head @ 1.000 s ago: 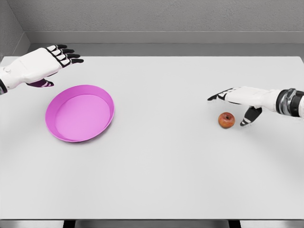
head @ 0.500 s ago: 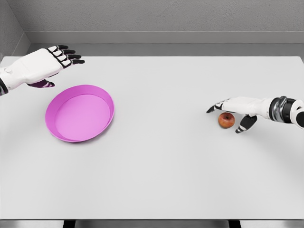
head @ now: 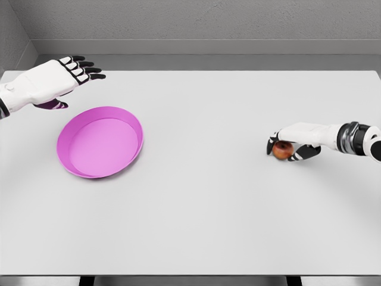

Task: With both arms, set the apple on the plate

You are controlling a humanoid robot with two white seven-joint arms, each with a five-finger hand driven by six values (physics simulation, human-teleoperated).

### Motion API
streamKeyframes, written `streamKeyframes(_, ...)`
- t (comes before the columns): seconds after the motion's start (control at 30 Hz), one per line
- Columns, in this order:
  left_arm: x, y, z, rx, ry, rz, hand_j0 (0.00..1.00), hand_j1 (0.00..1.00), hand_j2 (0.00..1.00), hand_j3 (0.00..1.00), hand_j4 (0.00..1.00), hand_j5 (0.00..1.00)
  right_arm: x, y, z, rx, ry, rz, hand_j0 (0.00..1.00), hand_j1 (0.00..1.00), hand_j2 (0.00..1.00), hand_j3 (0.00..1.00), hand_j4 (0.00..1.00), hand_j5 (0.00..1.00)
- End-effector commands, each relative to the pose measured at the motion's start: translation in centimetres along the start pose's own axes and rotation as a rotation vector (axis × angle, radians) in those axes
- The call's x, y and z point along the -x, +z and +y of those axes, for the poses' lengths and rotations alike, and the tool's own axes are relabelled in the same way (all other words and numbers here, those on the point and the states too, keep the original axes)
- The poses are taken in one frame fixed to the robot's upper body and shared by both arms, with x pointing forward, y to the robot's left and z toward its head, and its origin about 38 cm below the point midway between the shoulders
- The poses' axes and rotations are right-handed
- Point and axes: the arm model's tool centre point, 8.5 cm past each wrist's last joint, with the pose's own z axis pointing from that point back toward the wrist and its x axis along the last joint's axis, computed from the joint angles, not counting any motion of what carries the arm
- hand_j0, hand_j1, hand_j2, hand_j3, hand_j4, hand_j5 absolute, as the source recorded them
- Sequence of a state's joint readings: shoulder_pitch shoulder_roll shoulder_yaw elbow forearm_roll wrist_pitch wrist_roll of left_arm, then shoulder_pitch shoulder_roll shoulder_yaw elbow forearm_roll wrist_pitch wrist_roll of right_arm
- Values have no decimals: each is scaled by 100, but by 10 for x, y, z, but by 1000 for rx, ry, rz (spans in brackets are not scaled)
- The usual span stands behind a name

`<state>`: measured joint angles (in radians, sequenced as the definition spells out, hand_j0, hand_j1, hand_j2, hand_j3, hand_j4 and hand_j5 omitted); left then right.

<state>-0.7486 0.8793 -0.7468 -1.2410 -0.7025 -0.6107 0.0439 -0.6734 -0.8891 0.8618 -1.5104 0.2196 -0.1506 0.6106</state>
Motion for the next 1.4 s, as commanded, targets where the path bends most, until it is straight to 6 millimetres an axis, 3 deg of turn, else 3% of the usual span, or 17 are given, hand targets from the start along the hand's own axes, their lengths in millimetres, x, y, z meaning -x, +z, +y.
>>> streamKeyframes(0.0, 1, 1, 1, -4, 4, 2, 100, 100, 100, 100, 100, 100, 0, 0, 0, 0, -2, -1, 52, 52, 52, 52, 52, 52)
streamKeyframes(0.3, 1, 1, 1, -4, 4, 2, 100, 100, 100, 100, 100, 100, -1, 5, -9, 22, 6, -1, 50, 50, 50, 50, 50, 50)
streamKeyframes(0.6, 1, 1, 0, -4, 5, 3, 100, 100, 100, 100, 100, 100, -18, 17, -38, 111, 42, -42, 48, 48, 48, 48, 48, 48)
streamKeyframes(1.17, 0, 1, 0, -2, 4, 1, 100, 100, 100, 100, 100, 100, -113, -25, -54, 182, 81, -307, 46, 46, 46, 46, 46, 46)
streamKeyframes(1.37, -1, 0, -2, 1, 8, -1, 100, 100, 100, 100, 100, 100, -132, -35, -54, 184, 83, -360, 46, 46, 46, 46, 46, 46)
